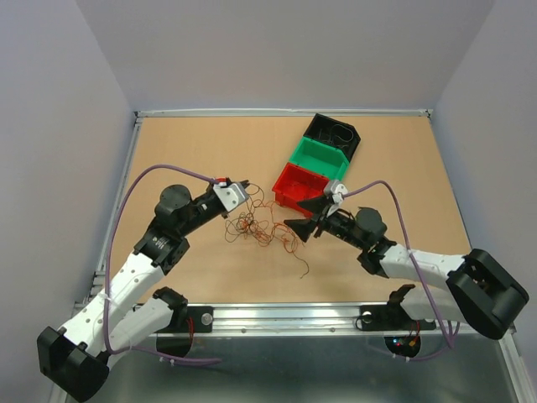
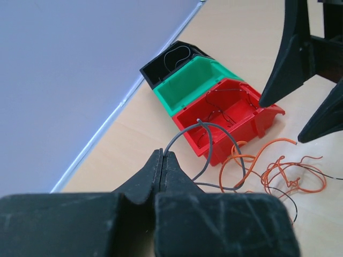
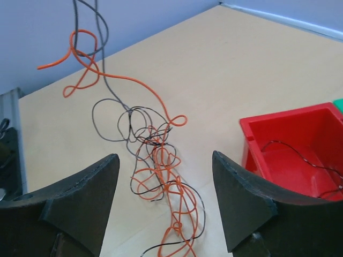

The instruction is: Untangle the cables

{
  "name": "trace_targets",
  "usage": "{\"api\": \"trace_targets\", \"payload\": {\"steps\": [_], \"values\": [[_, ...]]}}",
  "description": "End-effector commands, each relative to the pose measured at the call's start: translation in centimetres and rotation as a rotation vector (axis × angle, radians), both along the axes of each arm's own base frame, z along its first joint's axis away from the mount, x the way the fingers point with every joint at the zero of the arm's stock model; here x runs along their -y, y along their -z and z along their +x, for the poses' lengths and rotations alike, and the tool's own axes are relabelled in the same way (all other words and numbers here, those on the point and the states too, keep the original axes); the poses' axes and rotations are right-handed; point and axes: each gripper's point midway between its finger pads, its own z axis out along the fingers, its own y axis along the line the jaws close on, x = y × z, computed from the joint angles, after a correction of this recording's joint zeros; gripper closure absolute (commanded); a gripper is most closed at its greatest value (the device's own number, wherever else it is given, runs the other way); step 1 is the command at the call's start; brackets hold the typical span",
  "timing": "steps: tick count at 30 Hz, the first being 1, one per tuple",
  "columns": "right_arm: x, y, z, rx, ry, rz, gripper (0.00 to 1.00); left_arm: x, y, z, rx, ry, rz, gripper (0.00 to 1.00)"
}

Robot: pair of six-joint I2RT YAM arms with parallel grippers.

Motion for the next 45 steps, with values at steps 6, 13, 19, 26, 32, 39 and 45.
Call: {"api": "trace_targets", "payload": {"steps": [6,13,19,26,32,39,45], "values": [[-3.4,-2.5,-0.8,0.155,-0.180,0.063,0.12,0.9,-0.7,-1.7,0.013,0.099,-0.013,1.00],[-4.9,-2.0,2.8,0.162,-0.070,0.081,0.20,0.8,-0.9,-2.3,0.026,0.113,-0.016,1.00],[-4.2,-3.1,3.5,0.205,-0.007,0.161,0.27,0.9,-0.7,-2.2,0.014,0.117,-0.005,1.00],[-4.6,-3.2,2.9,0.236,-0.048,0.159,0.86,0.8,-0.6,-2.0,0.018,0.108,-0.002,1.00],[-2.3,-4.1,2.3,0.226,0.027,0.213,0.99,-0.8,-1.2,0.3,0.007,-0.058,-0.069,1.00],[5.6,-4.9,2.5,0.182,0.360,0.295,0.99,-7.7,-3.7,4.2,0.046,-0.430,-0.299,1.00],[12.3,-5.9,1.3,0.117,0.587,0.432,0.99,-10.9,-3.1,7.1,-0.017,-0.537,-0.343,1.00]]}}
